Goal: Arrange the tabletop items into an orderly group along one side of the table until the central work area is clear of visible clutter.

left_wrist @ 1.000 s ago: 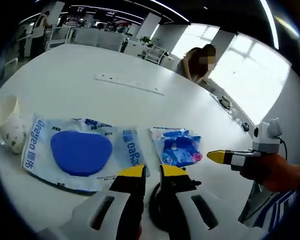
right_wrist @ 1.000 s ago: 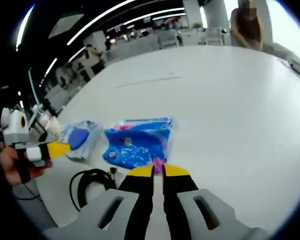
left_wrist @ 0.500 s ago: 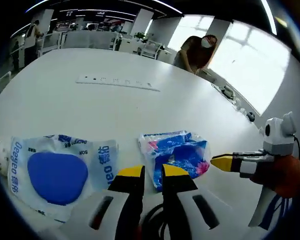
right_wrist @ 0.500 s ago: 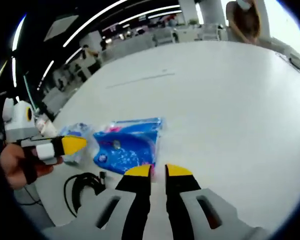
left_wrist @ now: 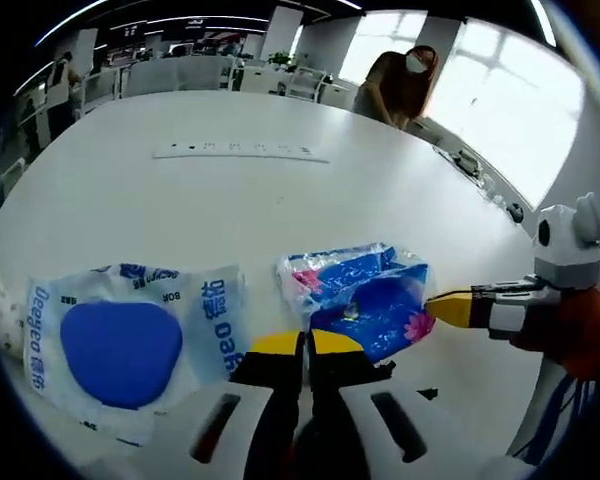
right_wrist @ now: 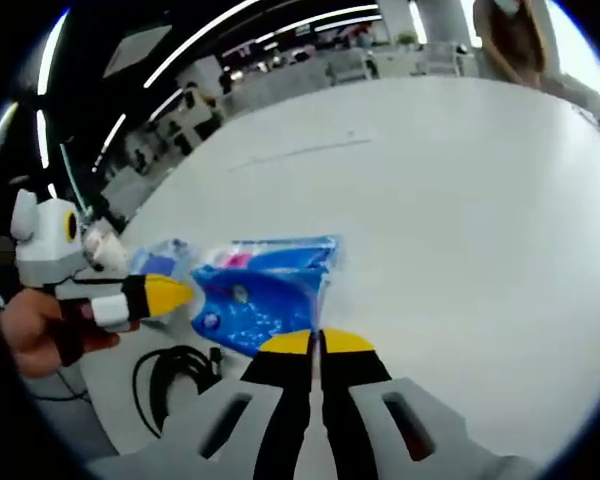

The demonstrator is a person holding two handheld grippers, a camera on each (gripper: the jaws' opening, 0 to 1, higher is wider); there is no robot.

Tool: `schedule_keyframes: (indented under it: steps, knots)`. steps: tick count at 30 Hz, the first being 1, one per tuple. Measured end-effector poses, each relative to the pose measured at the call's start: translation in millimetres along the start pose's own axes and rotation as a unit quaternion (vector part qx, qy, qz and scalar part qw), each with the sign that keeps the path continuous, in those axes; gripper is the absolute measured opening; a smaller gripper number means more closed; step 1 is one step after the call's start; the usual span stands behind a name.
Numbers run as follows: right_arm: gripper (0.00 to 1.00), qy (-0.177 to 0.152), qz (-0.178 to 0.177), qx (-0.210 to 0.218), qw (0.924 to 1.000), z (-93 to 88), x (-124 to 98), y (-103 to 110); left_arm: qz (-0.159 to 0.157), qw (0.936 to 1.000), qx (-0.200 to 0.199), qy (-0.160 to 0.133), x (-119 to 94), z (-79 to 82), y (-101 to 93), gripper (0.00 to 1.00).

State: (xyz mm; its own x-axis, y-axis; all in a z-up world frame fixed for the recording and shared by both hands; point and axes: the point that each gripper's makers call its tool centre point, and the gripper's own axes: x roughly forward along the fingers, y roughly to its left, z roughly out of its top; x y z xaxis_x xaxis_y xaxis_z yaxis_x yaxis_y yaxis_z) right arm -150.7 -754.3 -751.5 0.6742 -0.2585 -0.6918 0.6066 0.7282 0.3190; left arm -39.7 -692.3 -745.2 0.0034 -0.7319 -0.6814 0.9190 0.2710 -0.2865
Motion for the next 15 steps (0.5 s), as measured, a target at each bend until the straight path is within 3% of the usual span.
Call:
schedule_keyframes:
  steps: [8,15]
  knots:
    - [0.0,0.003,0.01,-0.008,0.9999,-11.9,-4.9,7.1,0.003,0.9999,0.008,0.01,-12.1,-13.0,-3.3,0.0]
    - [0.0,0.004,0.014,-0.008,0.9999,-12.9,-3.5,9.8,0.006,0.9999,0.0,0.011,-14.5,-11.4,0.3,0.0]
